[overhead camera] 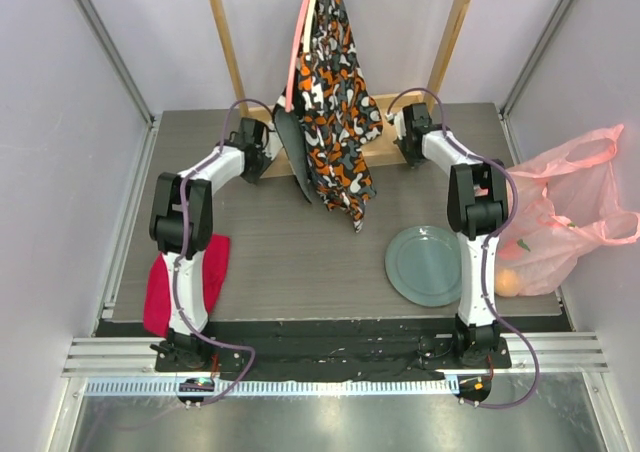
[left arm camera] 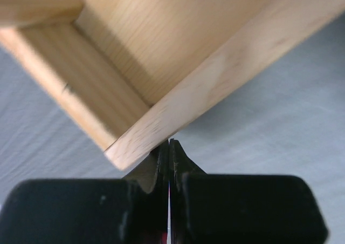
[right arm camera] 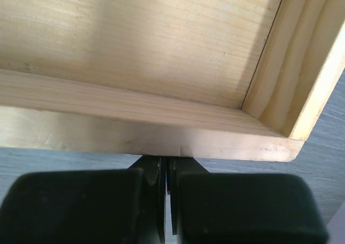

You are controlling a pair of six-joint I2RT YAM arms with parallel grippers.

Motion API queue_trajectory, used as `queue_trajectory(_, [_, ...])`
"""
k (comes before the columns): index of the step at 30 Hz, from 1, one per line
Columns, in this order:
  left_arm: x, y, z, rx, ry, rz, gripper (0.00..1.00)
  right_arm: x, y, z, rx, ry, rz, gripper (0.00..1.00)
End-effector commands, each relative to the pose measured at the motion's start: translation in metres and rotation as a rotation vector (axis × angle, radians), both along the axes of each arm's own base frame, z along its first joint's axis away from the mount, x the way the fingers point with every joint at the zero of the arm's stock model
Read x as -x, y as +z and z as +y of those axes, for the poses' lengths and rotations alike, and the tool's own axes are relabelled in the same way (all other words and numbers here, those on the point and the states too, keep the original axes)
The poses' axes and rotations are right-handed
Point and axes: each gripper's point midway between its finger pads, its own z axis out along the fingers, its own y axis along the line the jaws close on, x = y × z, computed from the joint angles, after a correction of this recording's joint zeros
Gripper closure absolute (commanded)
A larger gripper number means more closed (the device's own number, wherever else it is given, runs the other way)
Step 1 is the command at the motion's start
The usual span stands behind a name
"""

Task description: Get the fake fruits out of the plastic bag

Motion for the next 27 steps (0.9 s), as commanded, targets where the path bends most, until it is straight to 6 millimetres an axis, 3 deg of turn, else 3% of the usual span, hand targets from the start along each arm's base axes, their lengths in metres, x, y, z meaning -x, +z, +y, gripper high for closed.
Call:
queue_trajectory(1, [-0.050,0.043,0.022,-0.037,0.086,-0.193,1.00,-0.029,0.037,0.023,-0.037,0.015,-0.145,0.99])
queue_trajectory(5, [-0.049,0.066,0.016,0.043,0.142,-0.237,1.00,-0.012,0.058,0.025,-0.073,-0.008,-0.160,0.99])
queue_trajectory(7, [-0.040,0.086,0.012,0.104,0.179,-0.246,0.98,0.005,0.080,0.020,-0.083,-0.026,-0.180,0.98])
queue_trajectory(9, [-0.016,0.082,0.008,0.151,0.202,-0.186,0.83,0.020,0.097,0.016,-0.088,-0.039,-0.197,0.95])
queue_trajectory(10, [-0.002,0.101,0.007,0.189,0.212,-0.198,0.74,0.037,0.089,0.011,-0.089,-0.052,-0.169,0.94])
queue_trajectory(11, [0.013,0.100,0.006,0.222,0.251,-0.172,0.58,0.047,0.115,0.009,-0.103,-0.052,-0.214,0.91])
queue_trajectory(12, [0.035,0.089,0.012,0.218,0.288,-0.134,0.51,0.058,0.117,0.008,-0.108,-0.049,-0.203,0.84])
queue_trajectory(13, [0.048,0.109,0.015,0.245,0.313,-0.166,0.45,0.075,0.110,0.006,-0.112,-0.049,-0.173,0.79])
queue_trajectory(14, [0.063,0.111,0.017,0.259,0.339,-0.153,0.38,0.086,0.113,0.005,-0.119,-0.046,-0.165,0.74])
queue_trajectory(15, [0.086,0.098,0.020,0.272,0.377,-0.104,0.36,0.103,0.124,0.009,-0.146,-0.025,-0.156,0.65])
queue_trajectory(16, [0.099,0.119,0.021,0.309,0.387,-0.143,0.34,0.120,0.113,0.008,-0.150,-0.019,-0.110,0.62])
queue_trajectory(18, [0.130,0.117,0.021,0.355,0.440,-0.089,0.30,0.148,0.119,0.010,-0.177,-0.011,-0.070,0.56])
queue_trajectory(19, [0.145,0.123,0.005,0.443,0.390,-0.042,0.30,0.161,0.111,0.007,-0.177,-0.016,-0.040,0.55])
queue_trajectory(21, [0.177,0.145,-0.016,0.565,0.299,0.006,0.31,0.180,0.121,0.006,-0.191,-0.017,-0.042,0.51])
queue_trajectory(22, [0.203,0.155,-0.046,0.701,0.159,0.102,0.32,0.189,0.119,0.007,-0.201,-0.009,-0.026,0.50])
queue_trajectory(23, [0.218,0.173,-0.055,0.761,0.064,0.073,0.32,0.196,0.120,0.007,-0.206,-0.007,-0.015,0.48])
queue_trajectory(27, [0.260,0.184,-0.098,0.855,-0.152,0.131,0.26,0.241,0.111,0.010,-0.233,0.029,0.120,0.44])
